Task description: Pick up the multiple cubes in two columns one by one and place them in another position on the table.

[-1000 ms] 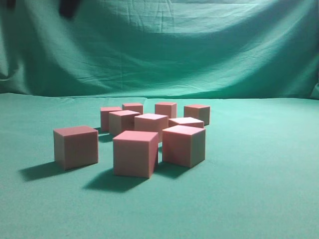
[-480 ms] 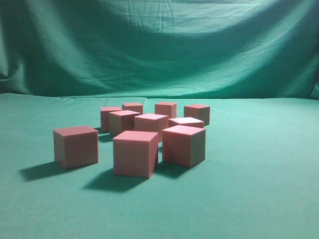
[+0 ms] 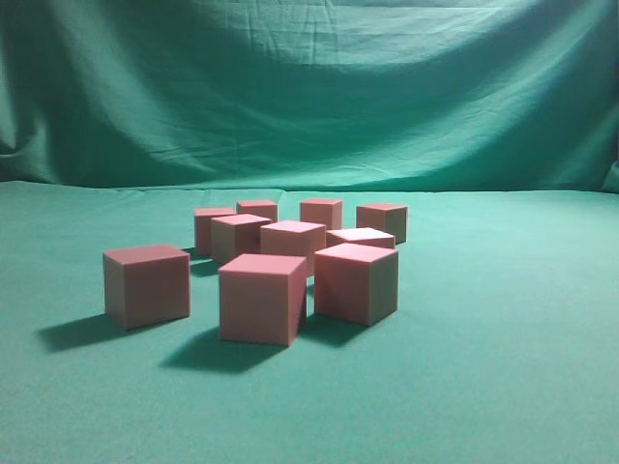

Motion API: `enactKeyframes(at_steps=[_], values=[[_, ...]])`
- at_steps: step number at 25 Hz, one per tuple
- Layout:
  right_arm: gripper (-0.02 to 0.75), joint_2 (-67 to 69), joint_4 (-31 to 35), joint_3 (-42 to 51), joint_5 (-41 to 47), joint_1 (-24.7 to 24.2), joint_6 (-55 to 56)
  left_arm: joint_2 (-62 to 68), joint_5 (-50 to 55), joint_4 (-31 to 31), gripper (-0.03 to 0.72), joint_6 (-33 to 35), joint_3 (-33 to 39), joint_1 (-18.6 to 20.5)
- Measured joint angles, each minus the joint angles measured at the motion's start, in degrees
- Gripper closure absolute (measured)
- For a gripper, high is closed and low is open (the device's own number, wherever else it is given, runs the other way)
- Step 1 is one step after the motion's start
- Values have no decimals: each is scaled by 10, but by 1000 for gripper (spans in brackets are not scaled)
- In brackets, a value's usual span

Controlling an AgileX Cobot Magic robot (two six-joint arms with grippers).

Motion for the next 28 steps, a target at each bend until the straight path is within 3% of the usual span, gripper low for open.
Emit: enactKeyframes(at_steps=[9,19,24,28], values=[[738,-209,45,248,-8,0,-13,0,0,0,688,0,0,0],[738,-440,162,540,-191,0,-14,0,0,0,688,0,0,0],[738,-525,197,612,-222,0,-15,0,0,0,688,0,0,0],[738,-560,201,625,-160,0,-8,0,0,0,688,0,0,0]])
